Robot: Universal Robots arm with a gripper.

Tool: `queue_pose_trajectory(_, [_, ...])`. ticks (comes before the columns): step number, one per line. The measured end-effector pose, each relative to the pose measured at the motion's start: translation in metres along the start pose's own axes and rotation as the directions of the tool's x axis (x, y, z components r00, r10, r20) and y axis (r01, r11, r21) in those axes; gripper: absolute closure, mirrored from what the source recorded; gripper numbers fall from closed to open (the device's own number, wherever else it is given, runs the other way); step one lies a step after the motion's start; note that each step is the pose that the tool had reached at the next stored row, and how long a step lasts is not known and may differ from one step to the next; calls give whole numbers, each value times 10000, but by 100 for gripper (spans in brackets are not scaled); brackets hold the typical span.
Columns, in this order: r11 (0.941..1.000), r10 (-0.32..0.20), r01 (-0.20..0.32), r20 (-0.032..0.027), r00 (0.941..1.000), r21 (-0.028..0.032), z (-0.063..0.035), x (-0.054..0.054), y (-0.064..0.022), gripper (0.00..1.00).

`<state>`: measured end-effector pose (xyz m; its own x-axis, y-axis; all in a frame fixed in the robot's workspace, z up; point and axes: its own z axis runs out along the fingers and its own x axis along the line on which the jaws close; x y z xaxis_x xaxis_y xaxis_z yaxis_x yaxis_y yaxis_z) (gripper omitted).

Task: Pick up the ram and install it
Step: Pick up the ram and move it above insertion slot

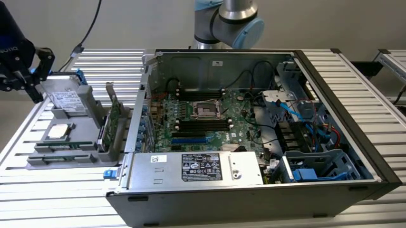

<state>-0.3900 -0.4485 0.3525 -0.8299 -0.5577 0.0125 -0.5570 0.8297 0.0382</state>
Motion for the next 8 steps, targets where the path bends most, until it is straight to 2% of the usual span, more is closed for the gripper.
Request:
queue_pose_trajectory(4, [9973,-731,731,-27,9973,7,0,0,-1,90])
queue_pose_trajectory(8, [9894,-1454,1455,-55,9894,13,3,0,0,90])
